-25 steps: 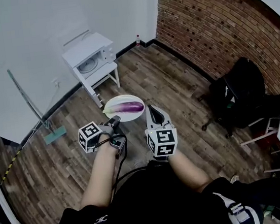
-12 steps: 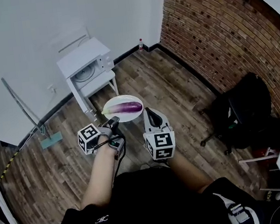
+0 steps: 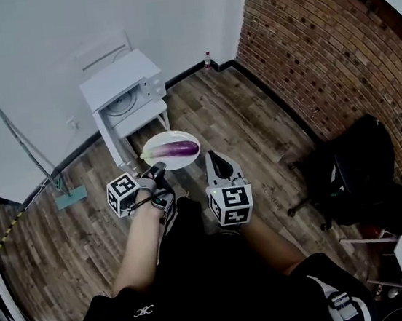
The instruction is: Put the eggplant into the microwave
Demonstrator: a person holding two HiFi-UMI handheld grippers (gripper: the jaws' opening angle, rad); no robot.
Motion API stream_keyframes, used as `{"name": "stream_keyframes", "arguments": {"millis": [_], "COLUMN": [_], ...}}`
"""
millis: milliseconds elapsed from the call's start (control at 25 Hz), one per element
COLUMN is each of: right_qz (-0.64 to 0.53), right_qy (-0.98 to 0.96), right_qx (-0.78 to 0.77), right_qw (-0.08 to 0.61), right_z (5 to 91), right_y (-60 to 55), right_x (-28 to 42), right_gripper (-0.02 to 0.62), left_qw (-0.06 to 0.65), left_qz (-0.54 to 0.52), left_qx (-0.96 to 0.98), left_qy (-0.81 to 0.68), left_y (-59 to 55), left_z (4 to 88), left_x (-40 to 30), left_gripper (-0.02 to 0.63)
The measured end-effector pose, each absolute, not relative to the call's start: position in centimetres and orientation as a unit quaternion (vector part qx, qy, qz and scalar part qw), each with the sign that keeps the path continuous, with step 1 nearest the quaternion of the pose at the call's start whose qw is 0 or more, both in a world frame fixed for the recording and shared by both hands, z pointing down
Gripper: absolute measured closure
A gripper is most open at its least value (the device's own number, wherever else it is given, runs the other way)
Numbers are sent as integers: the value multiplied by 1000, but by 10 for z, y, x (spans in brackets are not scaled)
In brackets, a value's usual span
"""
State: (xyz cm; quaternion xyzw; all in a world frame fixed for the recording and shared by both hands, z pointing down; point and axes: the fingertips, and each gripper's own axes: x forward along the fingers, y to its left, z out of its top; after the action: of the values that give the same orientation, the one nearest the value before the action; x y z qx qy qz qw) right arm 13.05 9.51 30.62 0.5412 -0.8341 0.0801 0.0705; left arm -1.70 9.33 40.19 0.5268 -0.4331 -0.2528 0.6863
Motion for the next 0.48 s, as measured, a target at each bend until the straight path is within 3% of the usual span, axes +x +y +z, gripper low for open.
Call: {"name": "stream_keyframes", "arguments": {"millis": [480], "right_qz": [70], "right_qy": [-850], "right_qx": [518], "right_qw": [70], "right_z": [317], "right_y": [-46], "right_x": [83], "right_gripper": [588], "left_qw": [687], "left_qz": [-289], "left_qx": [496], "left_qy": [-446], "left_y": [-34], "left_z": [431], "left_x": [-70], "left_gripper": [588]}}
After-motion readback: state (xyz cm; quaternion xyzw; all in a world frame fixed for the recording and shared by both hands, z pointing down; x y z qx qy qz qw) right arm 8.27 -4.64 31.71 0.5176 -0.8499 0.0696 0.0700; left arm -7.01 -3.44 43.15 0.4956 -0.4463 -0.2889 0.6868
